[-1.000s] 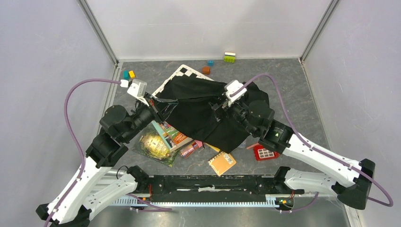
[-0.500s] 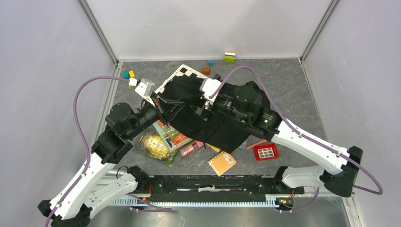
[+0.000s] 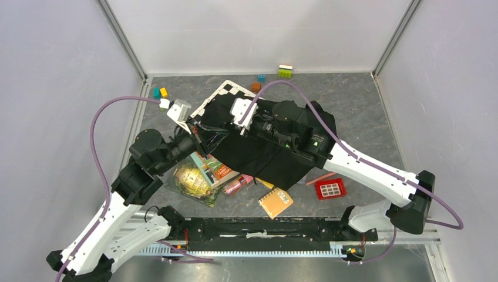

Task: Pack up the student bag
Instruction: Unzip the student bag at the center of the board.

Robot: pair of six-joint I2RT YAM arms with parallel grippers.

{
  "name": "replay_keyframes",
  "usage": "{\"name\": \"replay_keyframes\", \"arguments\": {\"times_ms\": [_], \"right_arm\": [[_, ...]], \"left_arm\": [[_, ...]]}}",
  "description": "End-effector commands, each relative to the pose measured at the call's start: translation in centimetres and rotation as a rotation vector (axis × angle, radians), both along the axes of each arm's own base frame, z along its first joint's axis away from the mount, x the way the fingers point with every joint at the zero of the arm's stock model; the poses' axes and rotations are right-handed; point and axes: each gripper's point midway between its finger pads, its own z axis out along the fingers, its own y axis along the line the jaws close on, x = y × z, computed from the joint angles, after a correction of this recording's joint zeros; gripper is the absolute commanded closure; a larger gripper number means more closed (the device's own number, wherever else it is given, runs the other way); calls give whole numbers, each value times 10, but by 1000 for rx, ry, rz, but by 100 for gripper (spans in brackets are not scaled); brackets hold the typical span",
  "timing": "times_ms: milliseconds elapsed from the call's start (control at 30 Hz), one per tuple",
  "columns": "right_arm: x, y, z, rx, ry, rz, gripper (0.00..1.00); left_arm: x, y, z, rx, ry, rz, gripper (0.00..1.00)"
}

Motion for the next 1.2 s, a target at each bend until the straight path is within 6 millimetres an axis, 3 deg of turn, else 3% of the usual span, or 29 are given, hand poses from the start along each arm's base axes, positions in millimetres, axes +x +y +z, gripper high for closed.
{"name": "replay_keyframes", "arguments": {"times_ms": [0,67,233,433,900,1167], "right_arm": [[12,-11,41,90,-89,-104,85],[11,-22,57,171,-106,-140,100],[8,-61,91,365,-119,-260,100],[4,-94,113,492,-89,-357,100],[0,-135,126,715,-57,-471,100],[-10,-144,136,873,-33,-428,100]], "left_arm": [[-4,8,20,-68,11,30,98],[1,14,17,-78,32,81,98],[12,25,4,-71,76,177,98],[25,42,-14,-41,122,304,98],[20,81,-59,38,189,468,98],[10,86,-97,137,236,451,98]]}}
